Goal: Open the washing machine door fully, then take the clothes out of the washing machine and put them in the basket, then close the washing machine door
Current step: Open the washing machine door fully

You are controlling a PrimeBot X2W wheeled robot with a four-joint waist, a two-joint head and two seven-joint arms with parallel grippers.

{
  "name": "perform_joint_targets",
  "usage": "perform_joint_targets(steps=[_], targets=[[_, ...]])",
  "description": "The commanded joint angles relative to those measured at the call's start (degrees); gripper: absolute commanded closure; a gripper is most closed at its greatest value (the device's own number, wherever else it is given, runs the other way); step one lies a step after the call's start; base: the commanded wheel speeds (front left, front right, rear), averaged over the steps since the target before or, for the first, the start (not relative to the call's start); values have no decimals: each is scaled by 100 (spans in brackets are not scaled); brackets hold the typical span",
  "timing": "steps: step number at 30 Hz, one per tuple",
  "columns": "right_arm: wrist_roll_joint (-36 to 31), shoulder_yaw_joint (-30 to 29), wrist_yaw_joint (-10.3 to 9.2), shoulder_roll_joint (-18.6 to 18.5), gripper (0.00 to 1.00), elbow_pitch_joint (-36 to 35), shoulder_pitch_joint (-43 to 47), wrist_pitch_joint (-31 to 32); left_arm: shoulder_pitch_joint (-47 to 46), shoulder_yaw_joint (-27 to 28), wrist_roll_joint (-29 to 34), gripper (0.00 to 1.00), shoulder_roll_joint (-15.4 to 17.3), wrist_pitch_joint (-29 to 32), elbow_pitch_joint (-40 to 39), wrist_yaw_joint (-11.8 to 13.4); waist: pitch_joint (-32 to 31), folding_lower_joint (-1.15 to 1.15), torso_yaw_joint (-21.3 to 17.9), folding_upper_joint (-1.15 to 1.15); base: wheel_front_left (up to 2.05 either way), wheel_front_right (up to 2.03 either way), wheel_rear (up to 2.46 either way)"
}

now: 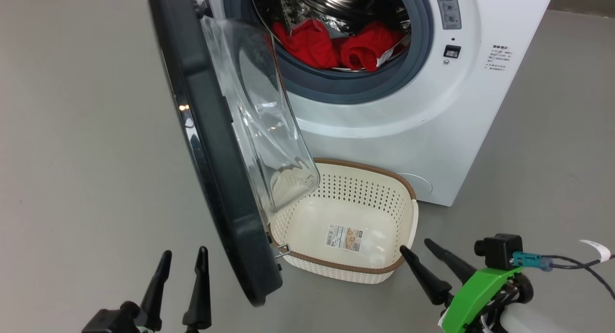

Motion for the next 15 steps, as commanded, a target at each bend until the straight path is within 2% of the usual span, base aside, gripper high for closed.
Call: perform_joint_targets(steps=[1,12,15], targets=[[-272,-47,43,-52,0,-95,-115,-78,-61,210,46,0,61,-53,-129,-28,6,0,-8,0,0,0,0],[-2438,-2201,43,541,0,-728,713,-84,-92,246,33,0,61,-53,-133,-23,35,0,4,0,0,0,0],[-2821,-2500,43,645,0,-920,880,-84,-97,251,27,0,61,-53,-133,-24,44,0,6,0,0,0,0]])
